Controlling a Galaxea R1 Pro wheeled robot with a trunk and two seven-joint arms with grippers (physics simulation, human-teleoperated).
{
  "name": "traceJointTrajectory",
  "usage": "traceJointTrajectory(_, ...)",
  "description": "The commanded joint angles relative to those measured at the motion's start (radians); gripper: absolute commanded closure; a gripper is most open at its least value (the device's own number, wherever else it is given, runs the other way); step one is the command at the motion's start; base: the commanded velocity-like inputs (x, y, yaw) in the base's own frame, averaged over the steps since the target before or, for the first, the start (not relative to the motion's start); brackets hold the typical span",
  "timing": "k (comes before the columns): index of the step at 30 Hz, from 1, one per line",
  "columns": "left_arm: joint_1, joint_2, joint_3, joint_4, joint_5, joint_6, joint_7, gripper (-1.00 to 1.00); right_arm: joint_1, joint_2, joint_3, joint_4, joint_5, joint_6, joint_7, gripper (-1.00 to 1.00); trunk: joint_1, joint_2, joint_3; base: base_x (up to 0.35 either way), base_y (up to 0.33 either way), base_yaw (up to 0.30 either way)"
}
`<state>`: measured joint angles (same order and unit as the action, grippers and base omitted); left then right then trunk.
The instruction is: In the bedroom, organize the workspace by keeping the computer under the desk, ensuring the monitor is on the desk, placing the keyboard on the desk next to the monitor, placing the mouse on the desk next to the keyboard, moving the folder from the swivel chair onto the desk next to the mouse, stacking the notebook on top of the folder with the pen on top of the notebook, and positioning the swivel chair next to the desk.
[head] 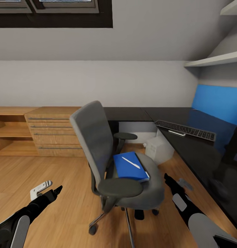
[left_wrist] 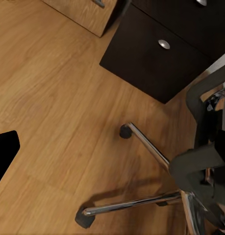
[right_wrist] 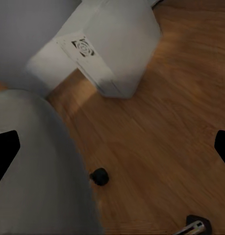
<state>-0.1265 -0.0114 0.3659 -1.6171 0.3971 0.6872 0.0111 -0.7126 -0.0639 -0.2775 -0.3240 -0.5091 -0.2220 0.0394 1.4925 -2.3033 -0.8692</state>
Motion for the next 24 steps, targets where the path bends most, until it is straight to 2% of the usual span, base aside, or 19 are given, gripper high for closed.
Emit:
traceJointTrajectory(1,-0.001,-0.001,0.002,-0.001,0.007,0.006,0.001,-1.00,-0.001,-0.001,0.000,0.001,-0.012,0.019,0.018,-1.00,0.000,0.000,-0.001,0.090,0.000,0.000)
traceJointTrajectory(16,-0.001,-0.002,0.001,0.000,0.006,0.006,0.001,-1.00,-0.001,-0.002,-0.001,0.002,-0.016,0.127,0.134,-1.00,0.000,0.000,-0.001,0.016,0.000,0.000)
traceJointTrajectory(24,-0.001,-0.001,0.002,-0.001,0.006,0.006,0.001,-1.00,-0.001,-0.001,0.000,0.000,-0.048,0.162,0.158,-1.00,0.000,0.000,-0.001,0.000,0.000,0.000)
